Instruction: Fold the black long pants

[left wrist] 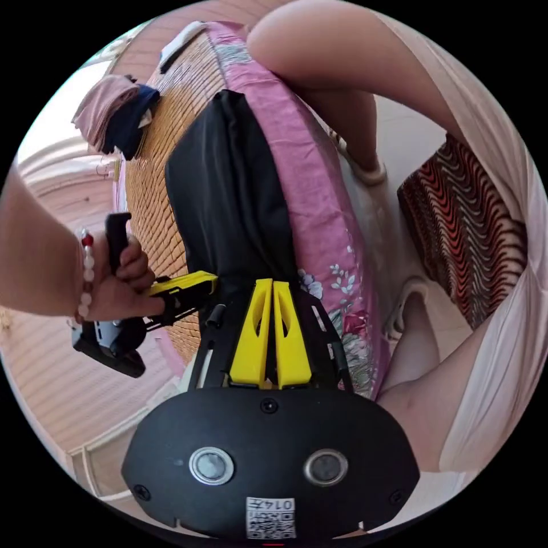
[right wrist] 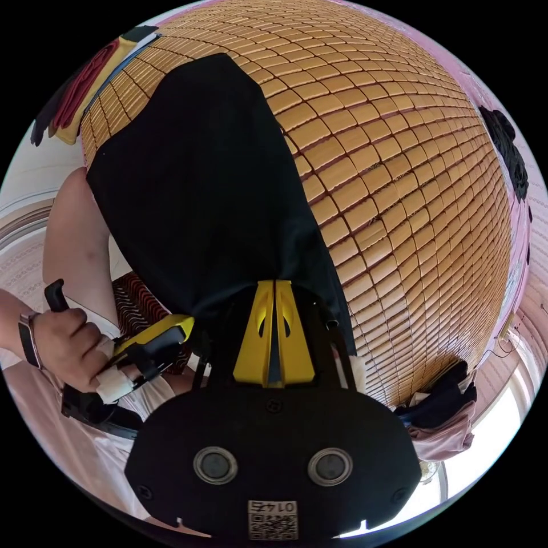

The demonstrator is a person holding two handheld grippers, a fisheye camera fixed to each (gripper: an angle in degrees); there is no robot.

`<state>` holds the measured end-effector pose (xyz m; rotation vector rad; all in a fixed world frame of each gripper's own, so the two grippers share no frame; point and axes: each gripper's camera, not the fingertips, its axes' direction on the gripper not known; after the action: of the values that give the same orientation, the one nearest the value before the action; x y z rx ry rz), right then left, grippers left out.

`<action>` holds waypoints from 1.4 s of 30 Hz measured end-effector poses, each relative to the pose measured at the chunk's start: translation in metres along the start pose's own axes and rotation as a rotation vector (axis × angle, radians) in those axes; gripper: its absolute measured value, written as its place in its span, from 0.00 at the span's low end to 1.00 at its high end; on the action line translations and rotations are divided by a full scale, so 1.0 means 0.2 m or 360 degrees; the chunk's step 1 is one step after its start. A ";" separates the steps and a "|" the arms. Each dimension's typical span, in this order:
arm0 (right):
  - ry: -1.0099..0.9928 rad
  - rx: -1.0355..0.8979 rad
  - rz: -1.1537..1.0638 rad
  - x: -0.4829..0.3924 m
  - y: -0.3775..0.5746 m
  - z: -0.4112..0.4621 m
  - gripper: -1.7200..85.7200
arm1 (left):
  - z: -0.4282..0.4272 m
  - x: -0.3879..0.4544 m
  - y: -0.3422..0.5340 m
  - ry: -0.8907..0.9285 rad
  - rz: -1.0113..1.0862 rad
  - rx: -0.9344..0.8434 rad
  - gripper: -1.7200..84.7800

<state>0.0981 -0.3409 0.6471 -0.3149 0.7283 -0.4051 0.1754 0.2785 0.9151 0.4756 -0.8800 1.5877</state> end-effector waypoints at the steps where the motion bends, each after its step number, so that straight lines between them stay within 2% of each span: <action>1: 0.0004 -0.0013 -0.0004 0.00 -0.01 0.00 0.01 | 0.00 0.06 -0.04 -0.0077 0.0076 -0.0028 0.01; 7: 0.0047 -0.0095 -0.0036 -0.03 -0.09 0.02 0.01 | 0.01 0.14 -0.12 -0.0137 0.0159 -0.0071 0.01; 13: -0.0011 0.0054 0.0050 -0.02 -0.02 0.02 0.01 | -0.19 0.02 -0.04 -0.0537 0.0074 -0.0131 0.01; 19: 0.0115 0.0271 0.0088 -0.09 0.09 0.03 0.01 | -0.37 0.04 -0.02 -0.0902 0.0092 -0.0183 0.01; 25: 0.0182 0.0435 0.0136 -0.14 0.21 0.03 0.01 | -0.44 0.12 -0.08 -0.1084 0.0130 -0.0157 0.01; 30: 0.0050 0.0606 0.0228 -0.08 0.33 -0.04 0.01 | -0.41 0.15 -0.14 -0.1116 0.0098 -0.0135 0.01; 35: 0.0042 0.0600 0.0226 -0.04 0.33 -0.07 0.01 | -0.34 0.19 -0.20 -0.1075 0.0084 -0.0106 0.01; 42: 0.0101 0.0298 0.0115 -0.04 0.24 0.04 0.01 | -0.17 0.23 -0.29 -0.0900 0.0056 -0.0048 0.01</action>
<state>0.1100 -0.2935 0.6362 -0.0993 0.7552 -0.4128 0.2267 0.3360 0.9434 0.9168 -1.3373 1.4881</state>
